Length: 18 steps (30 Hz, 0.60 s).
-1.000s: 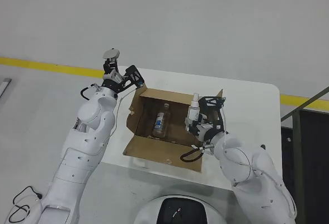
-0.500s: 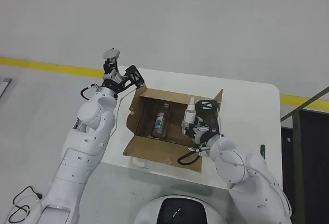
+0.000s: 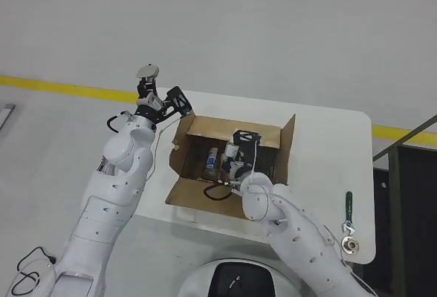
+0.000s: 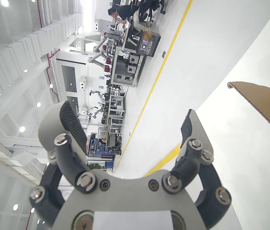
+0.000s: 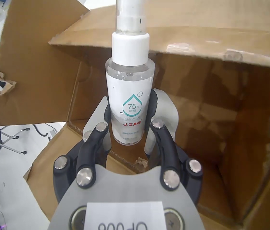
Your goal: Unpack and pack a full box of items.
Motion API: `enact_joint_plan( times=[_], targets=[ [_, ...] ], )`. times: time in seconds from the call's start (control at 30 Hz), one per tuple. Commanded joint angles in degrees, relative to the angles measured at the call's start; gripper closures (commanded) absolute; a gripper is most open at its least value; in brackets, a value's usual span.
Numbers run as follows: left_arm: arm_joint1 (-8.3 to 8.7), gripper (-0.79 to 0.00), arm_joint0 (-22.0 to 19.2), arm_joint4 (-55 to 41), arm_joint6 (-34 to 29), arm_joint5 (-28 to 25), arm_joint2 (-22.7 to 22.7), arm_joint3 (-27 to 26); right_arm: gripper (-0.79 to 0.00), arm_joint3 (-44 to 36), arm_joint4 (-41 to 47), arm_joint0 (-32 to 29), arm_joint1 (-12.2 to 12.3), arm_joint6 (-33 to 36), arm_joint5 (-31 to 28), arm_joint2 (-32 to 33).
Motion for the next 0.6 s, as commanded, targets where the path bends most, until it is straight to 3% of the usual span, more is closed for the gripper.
enact_joint_plan(
  times=[0.0,0.1,0.23,0.57],
  targets=[
    [0.00,-0.785,0.00,0.00,0.00,0.00,0.00,0.00,0.000,2.00,2.19,0.64,-0.52,-0.55,0.88,-0.15],
    [0.00,-0.785,0.00,0.00,0.00,0.00,0.00,0.00,0.000,3.38,3.08,1.70,-1.11,-1.52,0.75,-0.73],
    [0.00,-0.785,0.00,0.00,0.00,0.00,0.00,0.00,0.000,-0.64,3.38,1.67,-1.23,-0.24,1.25,-0.05],
    [0.00,-0.785,0.00,0.00,0.00,0.00,0.00,0.00,0.000,-11.10,3.04,-3.50,-0.87,5.10,9.01,2.39]
  ],
)
